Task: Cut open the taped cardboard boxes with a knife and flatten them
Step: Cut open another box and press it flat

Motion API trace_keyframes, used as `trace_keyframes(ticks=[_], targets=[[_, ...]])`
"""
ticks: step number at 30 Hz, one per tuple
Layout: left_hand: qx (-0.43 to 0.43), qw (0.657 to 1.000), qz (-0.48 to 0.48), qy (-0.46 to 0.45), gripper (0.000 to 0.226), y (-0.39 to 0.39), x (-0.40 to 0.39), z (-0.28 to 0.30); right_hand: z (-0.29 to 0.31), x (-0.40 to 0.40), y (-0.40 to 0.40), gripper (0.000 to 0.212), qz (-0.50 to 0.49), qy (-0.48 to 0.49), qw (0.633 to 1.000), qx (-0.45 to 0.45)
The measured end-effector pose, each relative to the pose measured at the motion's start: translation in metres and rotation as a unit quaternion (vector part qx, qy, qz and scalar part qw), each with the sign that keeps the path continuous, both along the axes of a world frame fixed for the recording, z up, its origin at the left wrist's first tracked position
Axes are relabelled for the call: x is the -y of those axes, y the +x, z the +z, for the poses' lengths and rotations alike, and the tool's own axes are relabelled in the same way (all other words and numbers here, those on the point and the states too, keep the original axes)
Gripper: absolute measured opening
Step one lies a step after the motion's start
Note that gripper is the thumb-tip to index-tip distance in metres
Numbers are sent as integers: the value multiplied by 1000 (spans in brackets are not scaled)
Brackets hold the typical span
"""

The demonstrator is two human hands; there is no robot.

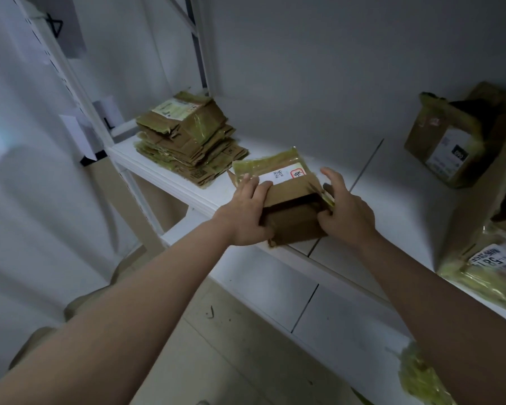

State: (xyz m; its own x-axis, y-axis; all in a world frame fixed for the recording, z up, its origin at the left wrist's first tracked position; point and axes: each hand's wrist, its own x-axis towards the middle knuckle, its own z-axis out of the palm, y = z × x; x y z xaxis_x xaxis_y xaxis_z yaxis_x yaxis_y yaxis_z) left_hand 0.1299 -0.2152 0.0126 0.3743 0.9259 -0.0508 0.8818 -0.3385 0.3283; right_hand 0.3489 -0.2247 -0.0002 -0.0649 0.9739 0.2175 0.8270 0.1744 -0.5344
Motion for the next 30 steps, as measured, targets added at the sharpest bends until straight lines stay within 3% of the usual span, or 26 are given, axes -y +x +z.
trace_keyframes(ticks=[6,11,14,17,19,22,24,26,28,30], targets=[[-51,998,11,26,101,-33,15,-2,-7,-3,-10,73,58,-18,998,35],[-51,998,24,-12,97,-62,26,-35,0,-3,-22,76,132,-68,979,139],[47,997,52,-45,85,-65,28,-41,4,-5,-21,80,142,-95,972,164],[210,957,197,22,58,-54,23,-37,4,-5,-18,88,149,-102,971,156],[269,905,326,54,58,-47,17,-36,4,-4,-17,93,147,-104,975,133],[414,814,395,-99,50,-41,10,-33,2,-4,-17,103,133,-130,979,87],[430,805,380,-150,41,-39,9,-29,0,-4,-15,95,117,-138,983,-39],[443,803,373,-141,38,-39,8,-27,0,-4,-13,64,94,-110,971,-191],[482,789,363,-116,38,-41,9,-23,5,-6,-13,39,57,-52,964,-255],[515,787,329,-89,41,-44,9,-15,11,-10,-12,34,10,32,960,-278]])
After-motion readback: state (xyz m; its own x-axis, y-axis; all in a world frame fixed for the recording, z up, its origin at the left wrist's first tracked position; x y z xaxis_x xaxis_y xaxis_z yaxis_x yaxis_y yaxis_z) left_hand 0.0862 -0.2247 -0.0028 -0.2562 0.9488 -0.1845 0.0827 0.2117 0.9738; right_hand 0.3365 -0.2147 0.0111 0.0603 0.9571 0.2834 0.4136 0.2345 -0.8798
